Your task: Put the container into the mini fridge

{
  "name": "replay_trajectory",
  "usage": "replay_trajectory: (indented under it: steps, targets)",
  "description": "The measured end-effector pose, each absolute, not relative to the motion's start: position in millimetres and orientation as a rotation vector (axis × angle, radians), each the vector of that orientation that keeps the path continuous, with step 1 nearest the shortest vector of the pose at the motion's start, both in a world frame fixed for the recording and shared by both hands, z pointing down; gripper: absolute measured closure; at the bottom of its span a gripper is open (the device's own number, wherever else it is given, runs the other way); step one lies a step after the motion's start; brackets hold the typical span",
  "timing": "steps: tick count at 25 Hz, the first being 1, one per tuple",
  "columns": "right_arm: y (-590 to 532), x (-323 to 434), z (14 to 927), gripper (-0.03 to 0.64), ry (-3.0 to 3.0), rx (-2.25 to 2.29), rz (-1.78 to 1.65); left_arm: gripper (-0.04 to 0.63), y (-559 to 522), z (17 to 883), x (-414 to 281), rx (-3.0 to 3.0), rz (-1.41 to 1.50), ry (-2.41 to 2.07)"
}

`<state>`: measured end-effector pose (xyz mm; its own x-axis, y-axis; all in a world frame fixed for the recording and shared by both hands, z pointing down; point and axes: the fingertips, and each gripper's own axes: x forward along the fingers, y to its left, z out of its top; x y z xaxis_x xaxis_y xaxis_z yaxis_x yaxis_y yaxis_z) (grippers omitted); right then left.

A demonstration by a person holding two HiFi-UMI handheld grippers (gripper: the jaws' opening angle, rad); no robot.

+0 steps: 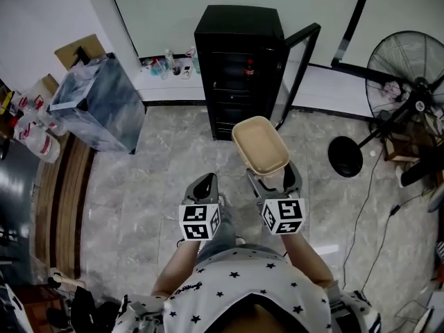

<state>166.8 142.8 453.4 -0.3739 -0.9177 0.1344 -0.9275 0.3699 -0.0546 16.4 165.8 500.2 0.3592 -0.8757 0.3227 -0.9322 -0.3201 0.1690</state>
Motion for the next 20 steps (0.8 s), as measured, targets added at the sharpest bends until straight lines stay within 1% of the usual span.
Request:
replay_trajectory:
  steps: [20]
  targets:
    - [-6.9,133.9,446.3,0.147,-2.503,1.774,0.207,0.583,11.5,496.7,-18.6,2.331,0.219,-1.547]
